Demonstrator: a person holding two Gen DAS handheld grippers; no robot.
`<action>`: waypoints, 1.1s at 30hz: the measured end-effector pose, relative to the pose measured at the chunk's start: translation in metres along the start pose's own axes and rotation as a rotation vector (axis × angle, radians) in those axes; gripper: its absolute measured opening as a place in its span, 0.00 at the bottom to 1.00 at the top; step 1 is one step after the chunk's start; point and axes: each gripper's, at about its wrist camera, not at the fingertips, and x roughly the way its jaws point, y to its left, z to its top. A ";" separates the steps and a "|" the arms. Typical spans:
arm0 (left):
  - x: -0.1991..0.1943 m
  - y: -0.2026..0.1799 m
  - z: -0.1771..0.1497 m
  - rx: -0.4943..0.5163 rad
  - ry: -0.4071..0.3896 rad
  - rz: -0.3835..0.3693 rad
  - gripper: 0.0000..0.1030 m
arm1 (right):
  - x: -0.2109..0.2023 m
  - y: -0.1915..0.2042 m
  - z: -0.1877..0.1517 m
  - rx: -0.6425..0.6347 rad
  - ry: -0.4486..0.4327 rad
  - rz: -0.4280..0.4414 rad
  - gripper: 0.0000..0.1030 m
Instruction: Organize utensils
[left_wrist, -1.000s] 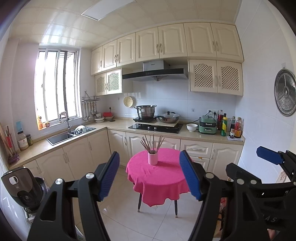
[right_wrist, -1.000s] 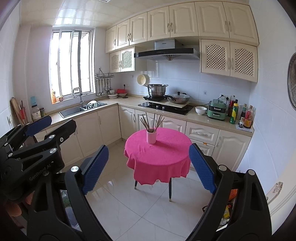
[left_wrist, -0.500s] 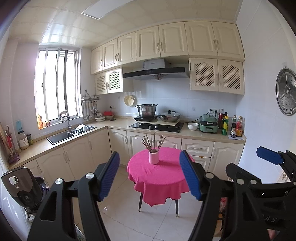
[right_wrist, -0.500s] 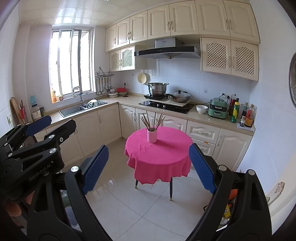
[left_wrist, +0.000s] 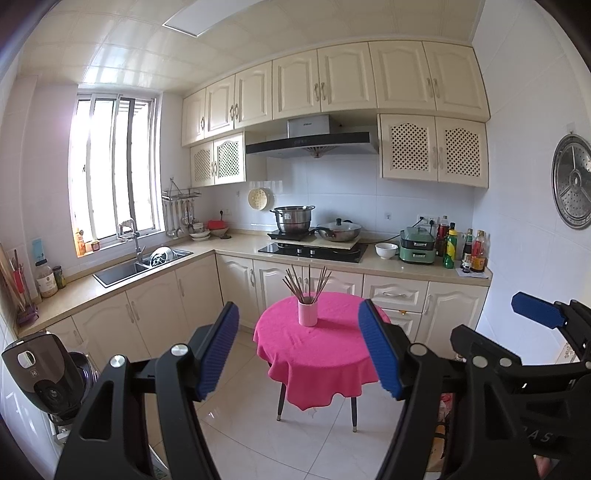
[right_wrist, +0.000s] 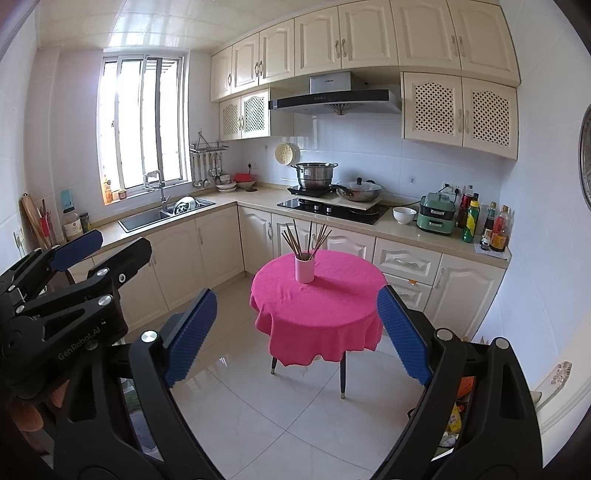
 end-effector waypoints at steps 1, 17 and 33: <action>0.000 0.000 0.000 0.001 0.001 0.000 0.64 | 0.000 0.000 0.000 0.000 0.001 0.001 0.84; 0.006 0.005 0.001 -0.002 0.007 0.001 0.64 | 0.009 0.008 -0.004 0.005 0.014 0.003 0.84; 0.016 0.022 -0.002 -0.002 0.018 0.003 0.64 | 0.019 0.014 -0.003 0.005 0.025 0.007 0.84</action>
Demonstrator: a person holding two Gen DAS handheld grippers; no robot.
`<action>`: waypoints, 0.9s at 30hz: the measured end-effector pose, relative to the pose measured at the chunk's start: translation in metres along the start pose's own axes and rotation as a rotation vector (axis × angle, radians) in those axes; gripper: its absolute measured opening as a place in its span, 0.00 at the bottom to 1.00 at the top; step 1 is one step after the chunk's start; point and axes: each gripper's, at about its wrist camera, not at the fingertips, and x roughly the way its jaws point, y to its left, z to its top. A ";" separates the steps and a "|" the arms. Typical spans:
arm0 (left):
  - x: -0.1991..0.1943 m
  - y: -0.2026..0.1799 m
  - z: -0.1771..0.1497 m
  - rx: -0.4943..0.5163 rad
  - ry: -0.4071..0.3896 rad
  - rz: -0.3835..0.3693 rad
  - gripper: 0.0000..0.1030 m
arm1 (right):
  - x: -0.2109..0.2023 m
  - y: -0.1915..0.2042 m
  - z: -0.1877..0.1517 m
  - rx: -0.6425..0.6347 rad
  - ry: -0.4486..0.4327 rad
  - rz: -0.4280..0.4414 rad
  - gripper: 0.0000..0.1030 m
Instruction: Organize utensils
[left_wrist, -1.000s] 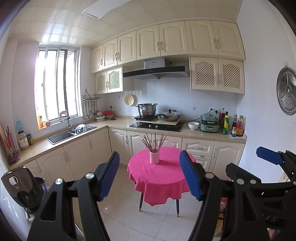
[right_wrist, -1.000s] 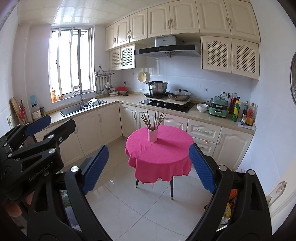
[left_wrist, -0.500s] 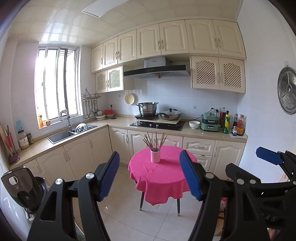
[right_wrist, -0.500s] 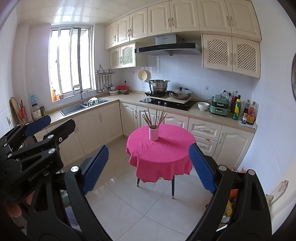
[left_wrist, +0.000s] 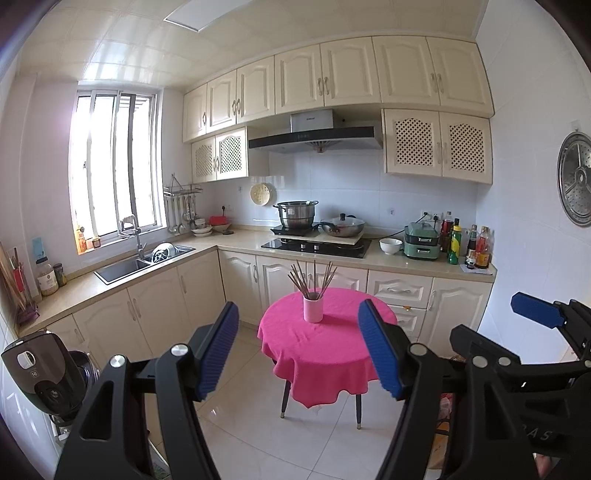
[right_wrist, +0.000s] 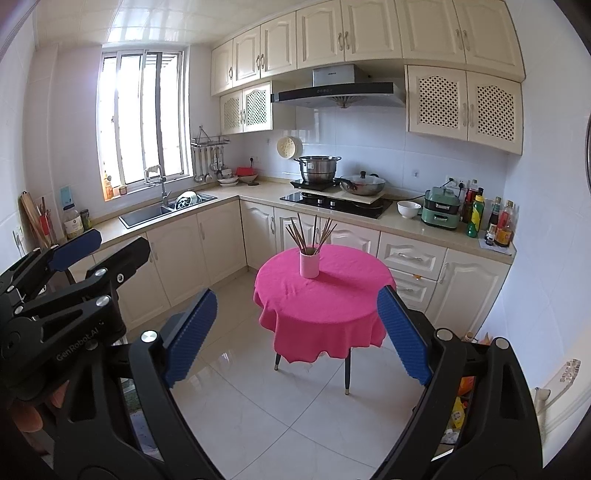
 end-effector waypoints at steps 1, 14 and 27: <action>0.000 0.000 0.000 0.000 0.001 0.000 0.64 | 0.000 0.000 0.000 0.000 0.000 0.000 0.84; 0.014 0.009 0.000 0.007 0.012 0.005 0.64 | 0.017 0.006 0.002 0.005 0.015 0.010 0.84; 0.029 0.017 0.003 0.007 0.022 0.012 0.64 | 0.034 0.008 0.004 -0.001 0.023 0.018 0.84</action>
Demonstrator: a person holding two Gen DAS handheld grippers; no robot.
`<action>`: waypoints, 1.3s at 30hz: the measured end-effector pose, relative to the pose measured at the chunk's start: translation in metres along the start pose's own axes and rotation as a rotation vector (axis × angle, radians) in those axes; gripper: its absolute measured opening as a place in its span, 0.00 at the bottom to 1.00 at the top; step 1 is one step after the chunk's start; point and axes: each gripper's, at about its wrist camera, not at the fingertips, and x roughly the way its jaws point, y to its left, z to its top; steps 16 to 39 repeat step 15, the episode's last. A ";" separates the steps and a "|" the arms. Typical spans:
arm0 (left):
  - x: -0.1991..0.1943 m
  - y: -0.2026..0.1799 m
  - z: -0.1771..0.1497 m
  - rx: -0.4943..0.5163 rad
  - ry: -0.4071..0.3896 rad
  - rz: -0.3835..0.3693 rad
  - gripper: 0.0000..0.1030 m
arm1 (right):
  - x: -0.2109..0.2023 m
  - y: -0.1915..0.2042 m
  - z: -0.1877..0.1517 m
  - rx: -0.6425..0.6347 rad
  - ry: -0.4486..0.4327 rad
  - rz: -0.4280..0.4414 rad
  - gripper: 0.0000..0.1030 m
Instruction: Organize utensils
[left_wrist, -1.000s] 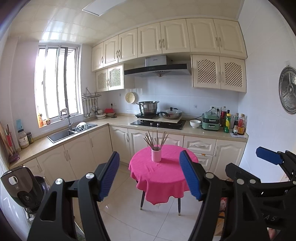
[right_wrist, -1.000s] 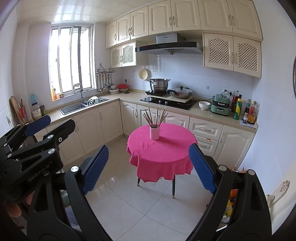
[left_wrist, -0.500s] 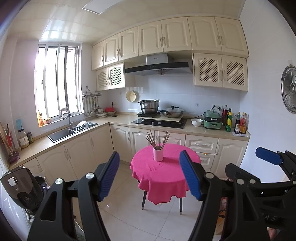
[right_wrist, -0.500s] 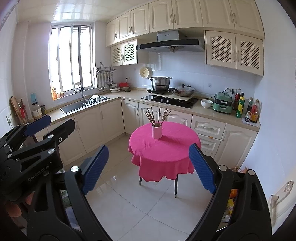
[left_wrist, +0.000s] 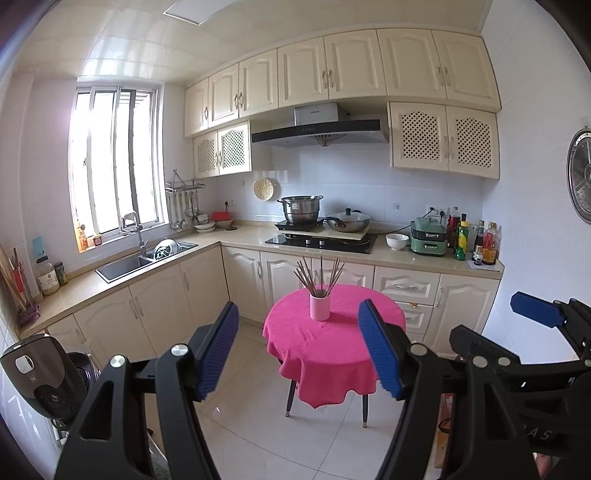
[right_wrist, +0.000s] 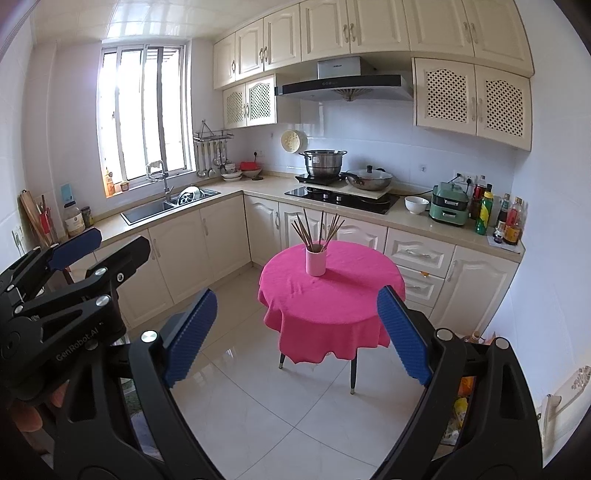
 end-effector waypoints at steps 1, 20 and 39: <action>0.000 -0.001 -0.001 0.000 -0.001 0.001 0.64 | 0.001 0.001 0.000 0.001 0.000 0.001 0.84; 0.049 0.008 -0.004 0.007 0.086 -0.003 0.64 | 0.035 0.002 -0.002 0.006 0.040 0.003 0.85; 0.049 0.008 -0.004 0.007 0.086 -0.003 0.64 | 0.035 0.002 -0.002 0.006 0.040 0.003 0.85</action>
